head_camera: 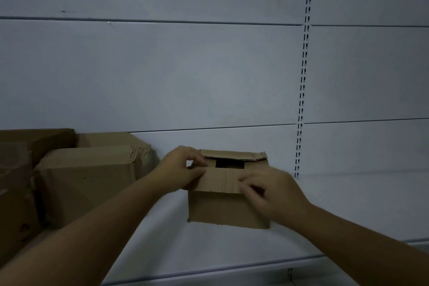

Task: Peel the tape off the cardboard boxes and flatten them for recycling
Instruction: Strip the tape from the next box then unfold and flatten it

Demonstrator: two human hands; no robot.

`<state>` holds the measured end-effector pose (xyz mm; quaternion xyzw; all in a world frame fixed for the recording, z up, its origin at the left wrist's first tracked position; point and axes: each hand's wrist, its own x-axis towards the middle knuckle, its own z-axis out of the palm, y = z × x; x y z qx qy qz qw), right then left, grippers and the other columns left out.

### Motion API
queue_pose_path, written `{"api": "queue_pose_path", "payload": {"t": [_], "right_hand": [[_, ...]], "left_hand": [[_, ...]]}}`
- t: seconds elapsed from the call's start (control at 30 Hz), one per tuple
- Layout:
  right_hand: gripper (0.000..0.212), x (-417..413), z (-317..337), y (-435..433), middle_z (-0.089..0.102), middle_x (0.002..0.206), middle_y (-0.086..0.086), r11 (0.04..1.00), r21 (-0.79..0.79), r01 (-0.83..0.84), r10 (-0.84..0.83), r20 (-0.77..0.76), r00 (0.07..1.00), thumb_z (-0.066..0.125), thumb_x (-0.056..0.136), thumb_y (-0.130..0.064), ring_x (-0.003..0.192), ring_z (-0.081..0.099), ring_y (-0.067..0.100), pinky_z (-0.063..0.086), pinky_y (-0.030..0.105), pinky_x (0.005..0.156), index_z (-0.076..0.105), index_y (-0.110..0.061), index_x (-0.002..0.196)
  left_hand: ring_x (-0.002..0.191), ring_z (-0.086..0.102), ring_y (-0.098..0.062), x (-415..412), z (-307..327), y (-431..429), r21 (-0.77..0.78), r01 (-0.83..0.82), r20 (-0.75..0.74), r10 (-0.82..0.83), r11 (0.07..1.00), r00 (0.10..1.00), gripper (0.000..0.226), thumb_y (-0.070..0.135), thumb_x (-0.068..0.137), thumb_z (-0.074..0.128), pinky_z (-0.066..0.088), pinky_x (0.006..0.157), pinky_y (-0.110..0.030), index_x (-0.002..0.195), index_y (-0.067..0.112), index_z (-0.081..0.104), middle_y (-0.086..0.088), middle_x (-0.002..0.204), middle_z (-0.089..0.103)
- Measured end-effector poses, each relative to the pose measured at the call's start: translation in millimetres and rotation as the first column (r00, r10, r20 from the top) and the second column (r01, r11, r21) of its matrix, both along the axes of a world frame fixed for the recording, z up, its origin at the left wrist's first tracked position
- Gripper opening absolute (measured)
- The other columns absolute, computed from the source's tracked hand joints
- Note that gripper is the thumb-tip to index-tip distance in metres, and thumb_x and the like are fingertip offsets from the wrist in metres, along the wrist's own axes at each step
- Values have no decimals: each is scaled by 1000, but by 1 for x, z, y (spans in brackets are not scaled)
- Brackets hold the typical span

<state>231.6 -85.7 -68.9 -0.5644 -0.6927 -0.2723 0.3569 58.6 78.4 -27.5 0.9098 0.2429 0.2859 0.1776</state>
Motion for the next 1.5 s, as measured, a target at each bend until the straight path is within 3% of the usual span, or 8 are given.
{"api": "queue_pose_path", "payload": {"t": [0.1, 0.23, 0.4, 0.5, 0.7, 1.0, 1.17, 1.5], "right_hand": [[19, 14, 26, 9, 66, 97, -5, 984, -10, 176, -173, -233, 957, 59, 87, -15, 84, 58, 7, 49, 23, 80, 73, -16, 99], [19, 28, 41, 14, 71, 95, -5, 895, -317, 313, -387, -205, 899, 56, 89, -23, 88, 62, 11, 49, 26, 79, 73, -20, 96], [24, 36, 43, 16, 65, 117, -5, 856, -471, 212, -378, -291, 879, 58, 89, -30, 101, 58, 10, 45, 20, 78, 69, -23, 110], [66, 46, 49, 15, 39, 147, -3, 771, -636, -7, -364, -450, 816, 66, 85, -38, 130, 39, 13, 31, 17, 95, 39, -21, 143], [92, 55, 60, 20, 18, 157, -1, 673, -734, -93, -370, -443, 816, 70, 79, -44, 142, 20, 17, 21, 29, 111, 16, -22, 151], [90, 68, 53, 27, 23, 155, 2, 613, -781, -117, -416, -445, 793, 67, 74, -57, 140, 24, 19, 24, 30, 110, 25, -26, 147], [88, 69, 58, 32, 30, 152, 2, 612, -786, -92, -434, -431, 791, 69, 76, -53, 136, 32, 19, 26, 31, 112, 27, -23, 147], [80, 51, 82, 43, 29, 153, 5, 497, -847, 189, -473, -82, 877, 60, 86, -46, 136, 34, 21, 30, 34, 112, 23, -11, 148]], "left_hand": [[103, 57, -11, 4, 0, 6, -154, 38, -46, -46, 987, 998, 23, 23, 91, 60, 48, 74, -16, 114, 22, 65, 8, 119, 56], [109, 54, -9, 5, 3, 18, -67, 49, -169, -59, 997, 984, 8, 28, 91, 61, 45, 96, -29, 97, 27, 65, 6, 126, 57], [128, 34, -1, 3, 11, 26, -126, 95, -244, -124, 987, 962, 8, 30, 87, 66, 29, 102, -25, 88, 23, 63, 8, 134, 47], [139, 25, -11, 3, 17, 30, -175, 98, -281, -145, 980, 949, 16, 34, 83, 70, 21, 107, -27, 95, 24, 65, 7, 149, 32], [144, 15, -22, 11, 28, 40, -318, 39, -401, -172, 947, 900, 93, 41, 76, 75, 19, 117, -40, 148, 35, 16, 6, 158, 10], [146, 7, -26, 25, 29, 54, -494, -52, -505, -238, 868, 830, 108, 36, 79, 73, 14, 116, -37, 150, 32, -9, -1, 159, 1], [141, 22, -29, 25, 25, 63, -553, -36, -441, -256, 833, 860, 152, 65, 29, 86, 25, 115, -45, 149, 40, -2, -1, 156, 14], [131, 39, -25, 40, 23, 45, -396, -133, -277, 20, 909, 961, 95, 68, 77, 60, 38, 104, -39, 149, 21, 19, -1, 151, 32]]}}
